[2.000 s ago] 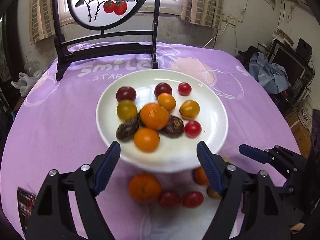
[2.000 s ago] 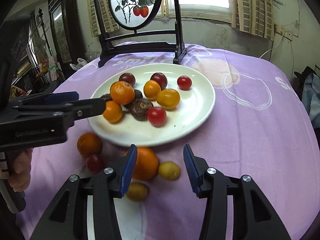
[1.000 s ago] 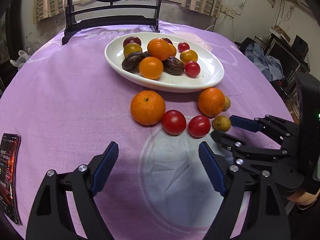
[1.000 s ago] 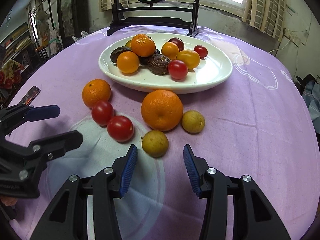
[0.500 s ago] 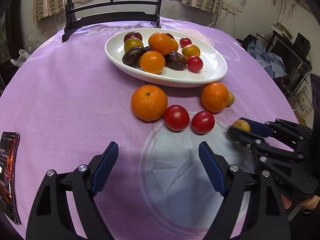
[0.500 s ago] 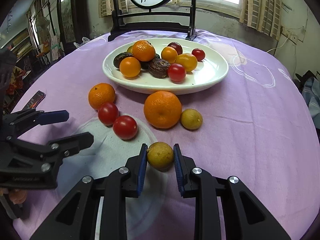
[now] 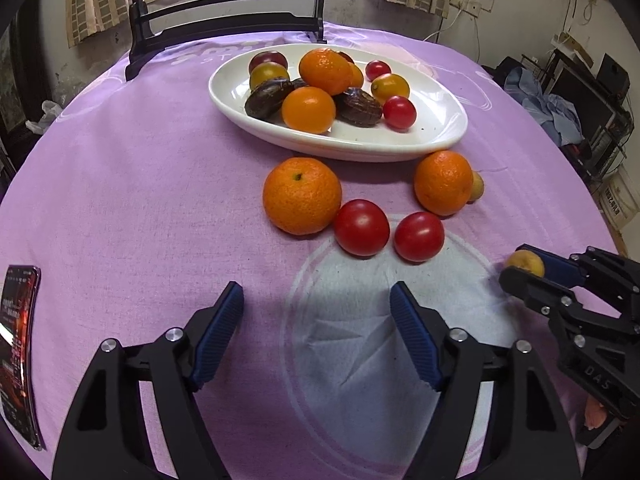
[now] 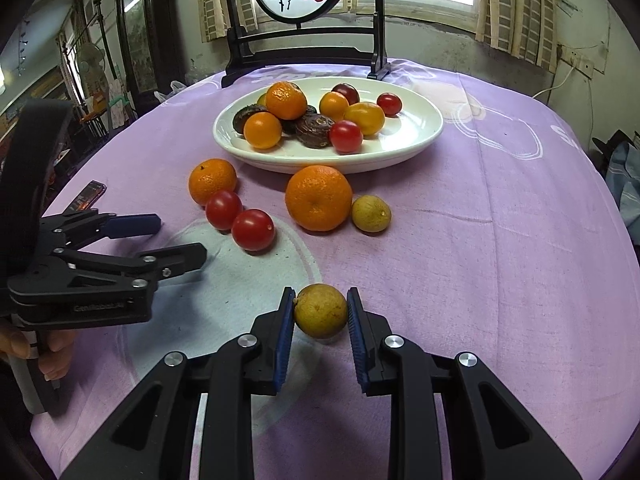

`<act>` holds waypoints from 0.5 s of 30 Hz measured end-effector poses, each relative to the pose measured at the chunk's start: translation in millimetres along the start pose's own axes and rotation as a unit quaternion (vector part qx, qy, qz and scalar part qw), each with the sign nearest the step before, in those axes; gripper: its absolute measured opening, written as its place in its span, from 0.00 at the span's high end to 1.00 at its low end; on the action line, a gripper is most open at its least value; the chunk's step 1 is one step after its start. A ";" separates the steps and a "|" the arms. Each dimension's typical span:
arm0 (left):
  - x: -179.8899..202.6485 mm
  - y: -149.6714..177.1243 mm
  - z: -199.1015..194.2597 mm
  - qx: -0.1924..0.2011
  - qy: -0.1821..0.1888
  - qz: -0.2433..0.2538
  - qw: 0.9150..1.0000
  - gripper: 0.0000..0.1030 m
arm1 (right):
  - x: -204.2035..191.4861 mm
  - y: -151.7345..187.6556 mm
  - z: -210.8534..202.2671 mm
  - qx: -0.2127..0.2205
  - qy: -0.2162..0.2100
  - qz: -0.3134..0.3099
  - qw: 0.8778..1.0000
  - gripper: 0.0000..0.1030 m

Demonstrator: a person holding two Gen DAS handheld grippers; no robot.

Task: Organize fruits
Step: 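Grasp a yellow-green fruit with the right gripper while the left grasps a mandarin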

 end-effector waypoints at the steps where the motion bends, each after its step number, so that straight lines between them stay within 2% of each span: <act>1: 1.0 -1.5 1.0 -0.002 -0.004 0.005 1.000 0.33 | -0.4 0.0 -1.5 0.002 -0.002 -0.001 1.000 0.74; 7: -11.8 -12.8 -3.8 0.002 -0.024 0.018 1.000 0.33 | -1.8 -0.3 -5.9 0.006 -0.008 -0.003 1.000 0.74; 11: -21.9 -15.2 -0.6 -0.005 -0.048 0.040 0.998 0.33 | -3.4 0.0 -5.6 0.003 -0.010 -0.004 1.000 0.74; 15: -22.0 -24.0 6.7 -0.001 -0.054 0.067 0.996 0.32 | -6.5 0.9 -4.2 0.000 -0.015 -0.007 1.000 0.74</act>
Point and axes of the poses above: each gripper's, at about its wrist camera, not at the fingertips, and z roughly the way its jaws point, x to its right, y to its underside, the point moved 4 cm from there along z, roughly the way its jaws point, and after that the axes turned 11 degrees about y, right-handed, at the moved point
